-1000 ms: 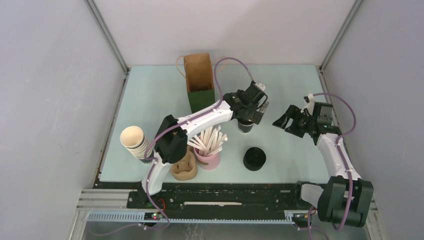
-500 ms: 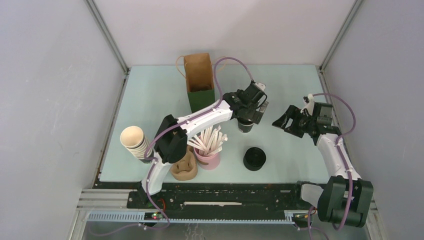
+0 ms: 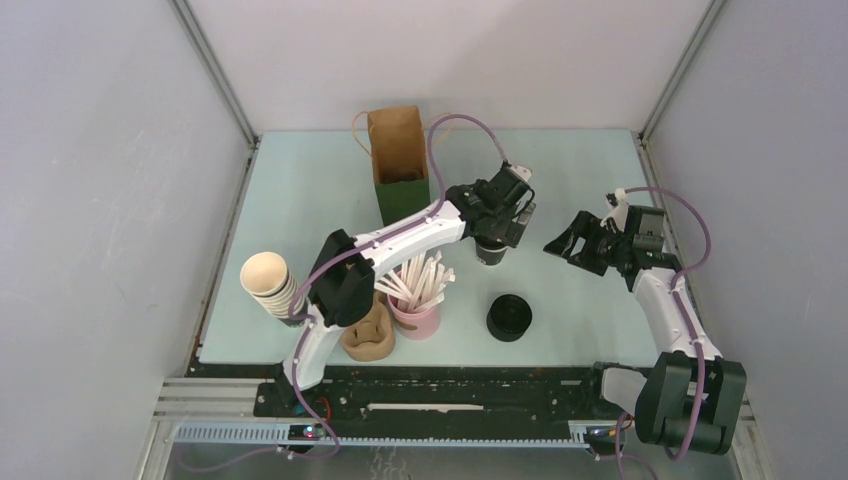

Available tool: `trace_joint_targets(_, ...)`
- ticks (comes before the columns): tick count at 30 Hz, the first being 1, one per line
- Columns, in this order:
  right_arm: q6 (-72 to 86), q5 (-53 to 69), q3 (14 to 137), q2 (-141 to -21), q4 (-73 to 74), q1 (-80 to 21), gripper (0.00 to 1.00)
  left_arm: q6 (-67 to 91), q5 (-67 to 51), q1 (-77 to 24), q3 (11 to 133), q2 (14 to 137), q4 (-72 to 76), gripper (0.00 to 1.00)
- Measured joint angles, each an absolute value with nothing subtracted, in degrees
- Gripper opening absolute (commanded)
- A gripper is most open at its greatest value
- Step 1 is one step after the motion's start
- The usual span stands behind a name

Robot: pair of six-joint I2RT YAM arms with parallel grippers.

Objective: Pack the takeout coffee

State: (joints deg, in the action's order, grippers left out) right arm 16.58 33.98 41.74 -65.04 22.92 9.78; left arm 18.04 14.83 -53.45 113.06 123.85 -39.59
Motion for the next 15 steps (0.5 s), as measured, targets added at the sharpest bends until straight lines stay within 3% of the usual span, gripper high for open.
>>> trace_joint_targets(4, 16.6, 34.0, 41.7, -65.0, 22.9, 9.8, 0.85, 18.0, 14.9, -53.5, 113.1, 123.8, -39.6, 0.86)
trace_joint_targets(11, 16.6, 34.1, 41.7, -64.9, 22.9, 9.8, 0.86, 17.9, 14.9, -53.5, 113.4, 123.6, -40.1, 0.99)
trace_joint_targets(15, 16.6, 34.2, 41.7, -64.9, 22.9, 9.8, 0.85, 18.0, 14.9, -53.5, 113.4, 123.6, -40.5, 1.0)
